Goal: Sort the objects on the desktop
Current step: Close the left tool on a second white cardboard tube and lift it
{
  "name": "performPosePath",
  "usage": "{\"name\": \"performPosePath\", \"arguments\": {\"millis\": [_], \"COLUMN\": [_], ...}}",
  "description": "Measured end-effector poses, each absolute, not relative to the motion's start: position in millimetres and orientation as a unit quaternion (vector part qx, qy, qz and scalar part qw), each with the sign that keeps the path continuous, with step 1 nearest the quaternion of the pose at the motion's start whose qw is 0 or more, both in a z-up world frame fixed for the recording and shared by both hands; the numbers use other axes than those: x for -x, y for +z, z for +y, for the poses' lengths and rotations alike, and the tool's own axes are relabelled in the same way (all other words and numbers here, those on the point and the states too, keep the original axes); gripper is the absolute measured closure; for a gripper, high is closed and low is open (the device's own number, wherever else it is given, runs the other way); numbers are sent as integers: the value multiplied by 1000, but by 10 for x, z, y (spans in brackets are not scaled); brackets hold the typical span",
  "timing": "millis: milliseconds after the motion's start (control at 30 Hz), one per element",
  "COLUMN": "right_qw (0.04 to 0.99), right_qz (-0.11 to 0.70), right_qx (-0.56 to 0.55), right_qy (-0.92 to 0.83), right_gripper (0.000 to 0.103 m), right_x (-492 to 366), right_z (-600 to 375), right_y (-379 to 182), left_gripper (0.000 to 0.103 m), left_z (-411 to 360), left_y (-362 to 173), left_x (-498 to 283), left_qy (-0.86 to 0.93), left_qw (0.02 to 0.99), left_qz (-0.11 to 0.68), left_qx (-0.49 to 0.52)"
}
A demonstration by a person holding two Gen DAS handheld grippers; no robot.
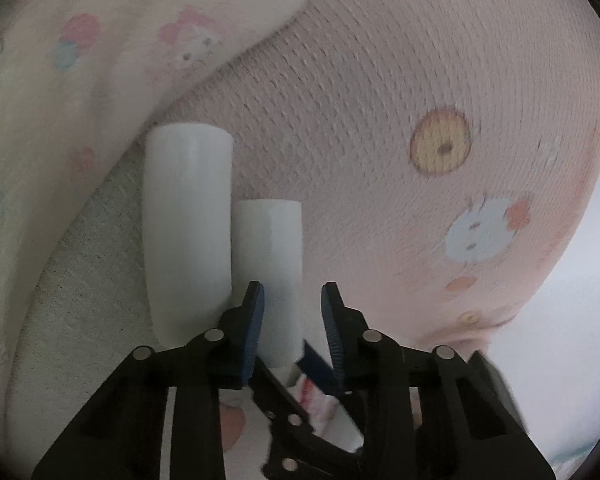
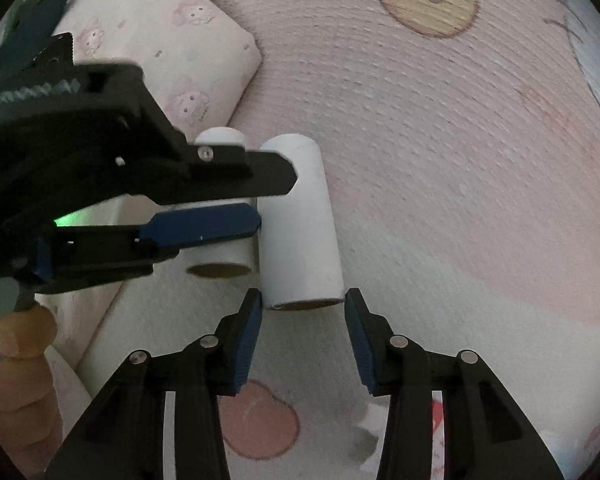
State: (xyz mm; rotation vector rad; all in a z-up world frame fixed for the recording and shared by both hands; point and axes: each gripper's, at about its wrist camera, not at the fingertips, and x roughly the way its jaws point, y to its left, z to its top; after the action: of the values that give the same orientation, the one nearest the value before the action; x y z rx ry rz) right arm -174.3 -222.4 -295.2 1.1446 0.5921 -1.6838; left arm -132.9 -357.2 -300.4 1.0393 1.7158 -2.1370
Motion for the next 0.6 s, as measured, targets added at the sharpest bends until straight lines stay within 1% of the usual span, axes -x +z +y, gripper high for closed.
{"name": "performPosePath", "arguments": {"millis": [133,233,333,467,533,600], "right_qw": [471,453,442,428,428,427], "right_qz": [223,211,209,182,170,160], "right_qx": [-494,-529,-530,-548,-551,-552], "right_qy": [-696,-686,-693,-695,-696,-698], "right_gripper": [63,63,64,64,64,64], "right_x": [1771,1795,1780,1767,1728,1652], "right_z": [-2061,-1920,-1744,-1506,-1401,-1293], "right_y": [-2937,-2967,-2962,-2937,-2897,-2848], "left_gripper": [69,69,69,70,70,70], "left_z": [-3381,-3279,-3201,-3088,-2983,-2886], "left_y": [-3057,-3160,-3261,-3326,-3320,-3269], "left_x": [1399,1397,1348,1265,1165,1076], "left_qy": [-734,-715,-696,-672,-666,-674], "left_qw": [105,68,36,11,-2,-3], "left_qz": [535,559,582,612,615,601], "left_qx": [-406,-415,-419,-417,-422,-430]}}
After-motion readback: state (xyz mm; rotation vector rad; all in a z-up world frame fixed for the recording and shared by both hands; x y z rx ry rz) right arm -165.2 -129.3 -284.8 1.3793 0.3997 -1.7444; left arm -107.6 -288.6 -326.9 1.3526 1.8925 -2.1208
